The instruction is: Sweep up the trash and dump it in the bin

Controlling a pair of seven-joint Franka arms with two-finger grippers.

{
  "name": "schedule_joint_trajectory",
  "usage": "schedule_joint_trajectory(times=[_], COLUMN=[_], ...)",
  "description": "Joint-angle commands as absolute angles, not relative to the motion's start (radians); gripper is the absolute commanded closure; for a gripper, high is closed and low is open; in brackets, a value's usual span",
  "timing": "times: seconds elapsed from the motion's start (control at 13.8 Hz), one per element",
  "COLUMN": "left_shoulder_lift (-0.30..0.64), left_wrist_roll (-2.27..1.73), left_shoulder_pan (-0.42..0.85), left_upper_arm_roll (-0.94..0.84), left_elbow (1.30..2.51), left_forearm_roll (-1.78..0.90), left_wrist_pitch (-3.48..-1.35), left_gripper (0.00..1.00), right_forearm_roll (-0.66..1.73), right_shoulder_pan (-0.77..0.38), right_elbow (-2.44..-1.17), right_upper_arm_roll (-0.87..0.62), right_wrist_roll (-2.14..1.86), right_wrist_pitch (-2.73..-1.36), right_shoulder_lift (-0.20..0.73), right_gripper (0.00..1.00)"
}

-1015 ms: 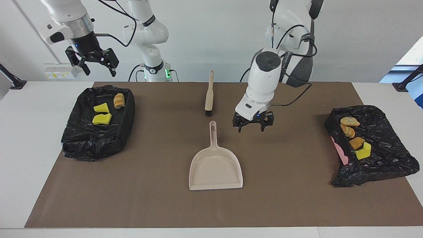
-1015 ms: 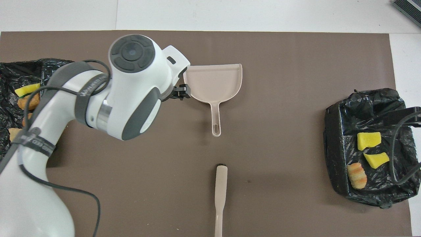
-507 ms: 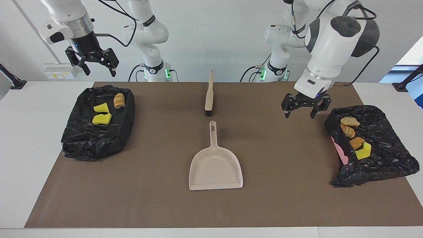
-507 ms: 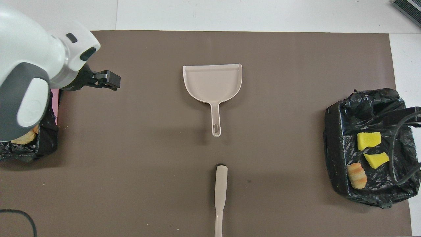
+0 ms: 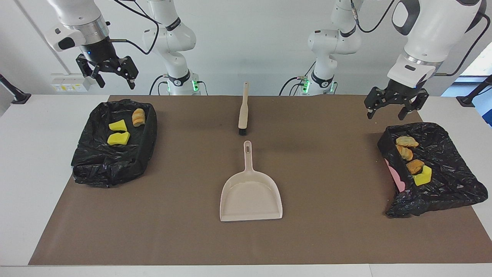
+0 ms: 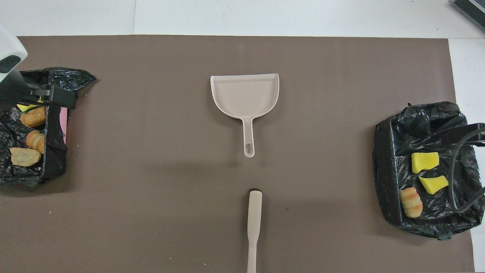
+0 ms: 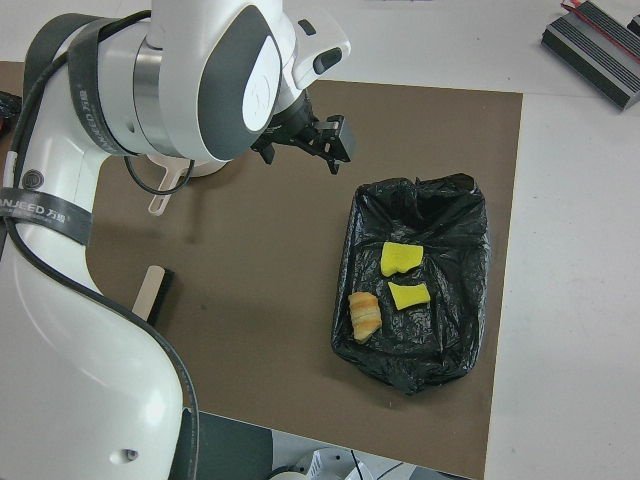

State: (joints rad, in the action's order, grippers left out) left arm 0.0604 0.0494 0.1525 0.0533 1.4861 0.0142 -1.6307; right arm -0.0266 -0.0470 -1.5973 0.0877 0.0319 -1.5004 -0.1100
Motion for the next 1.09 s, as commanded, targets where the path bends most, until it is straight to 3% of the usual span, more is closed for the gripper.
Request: schedule_joint_trajectory(times=[0.0, 0.51, 1.01], left_shoulder_lift=[0.026, 0.026, -0.041], left_wrist_roll=[0.158, 0.216, 0.203], left_shoulder_pan=[0.101, 0.061, 0.077], left_upper_arm_roll=[0.045, 0.049, 0.035], left_elbow=[1.493, 1.488, 1.572], left_forearm_roll=[0.018, 0.005, 0.0], left_wrist_pitch=[-1.583, -1.531, -1.514], left_gripper=[0.0, 0.0, 0.0], right_forearm_roll=[-0.014, -0.018, -0.009], right_shoulder_pan=[-0.043, -0.055, -0.052], right_elbow=[-1.62, -1.62, -1.611], right_upper_arm_roll=[0.084, 0.08, 0.081], right_wrist_roll=[0.048, 0.057, 0.043], right_wrist_pitch=[-1.517, -1.517, -1.508], right_shoulder_lift=[-0.127, -0.127, -0.123], right_gripper=[0.0, 0.0, 0.0])
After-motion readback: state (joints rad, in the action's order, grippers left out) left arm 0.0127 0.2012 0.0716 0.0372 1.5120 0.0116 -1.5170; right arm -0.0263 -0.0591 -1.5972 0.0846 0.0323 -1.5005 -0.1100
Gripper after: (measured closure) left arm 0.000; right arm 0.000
